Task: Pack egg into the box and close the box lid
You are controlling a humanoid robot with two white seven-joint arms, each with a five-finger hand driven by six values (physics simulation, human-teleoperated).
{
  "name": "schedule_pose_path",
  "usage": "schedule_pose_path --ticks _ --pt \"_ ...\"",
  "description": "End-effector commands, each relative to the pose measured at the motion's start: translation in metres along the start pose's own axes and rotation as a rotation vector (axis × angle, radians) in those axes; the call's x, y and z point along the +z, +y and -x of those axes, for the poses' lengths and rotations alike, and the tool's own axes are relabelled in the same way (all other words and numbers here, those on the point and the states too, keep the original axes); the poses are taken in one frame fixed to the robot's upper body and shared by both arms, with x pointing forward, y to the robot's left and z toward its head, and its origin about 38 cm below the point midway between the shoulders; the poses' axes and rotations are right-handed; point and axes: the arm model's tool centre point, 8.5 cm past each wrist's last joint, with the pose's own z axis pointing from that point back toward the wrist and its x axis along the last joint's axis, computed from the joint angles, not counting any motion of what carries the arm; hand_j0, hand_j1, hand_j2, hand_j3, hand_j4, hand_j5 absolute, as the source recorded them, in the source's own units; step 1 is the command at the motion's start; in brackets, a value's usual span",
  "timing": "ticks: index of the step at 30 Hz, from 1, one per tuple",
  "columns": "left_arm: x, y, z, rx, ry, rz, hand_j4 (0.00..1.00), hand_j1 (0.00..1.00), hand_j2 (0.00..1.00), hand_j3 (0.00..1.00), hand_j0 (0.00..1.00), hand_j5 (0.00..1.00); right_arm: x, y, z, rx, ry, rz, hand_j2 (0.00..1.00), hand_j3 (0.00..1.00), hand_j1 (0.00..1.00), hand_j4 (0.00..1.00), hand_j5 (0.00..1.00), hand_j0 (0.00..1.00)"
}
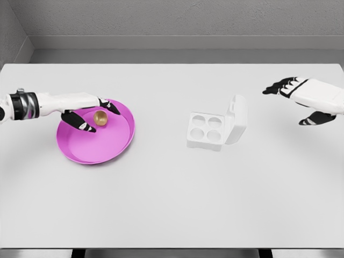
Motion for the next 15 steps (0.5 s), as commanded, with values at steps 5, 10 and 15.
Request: schedule_pose_path --ticks 5,10,15 --pt "-0.004 -0.001 0.005 0.007 0.013 -0.003 0.79 0.79 0.79 0.79 0.79 0.79 0.009 -0.009 -0.006 0.056 -0.009 -0.034 1.00 1.00 1.00 1.00 1.00 1.00" --pt "-0.007 -0.002 0.004 0.008 0.009 -0.002 0.79 0.79 0.79 0.79 0.79 0.79 0.019 0.000 -0.004 0.025 -0.008 -0.052 1.00 1.00 1.00 1.00 1.00 1.00" --pt "-0.008 -0.001 0.008 0.007 0.022 -0.004 0.79 0.79 0.79 0.79 0.79 0.79 0.015 0.010 -0.007 0.007 -0.019 -0.069 1.00 1.00 1.00 1.00 1.00 1.00"
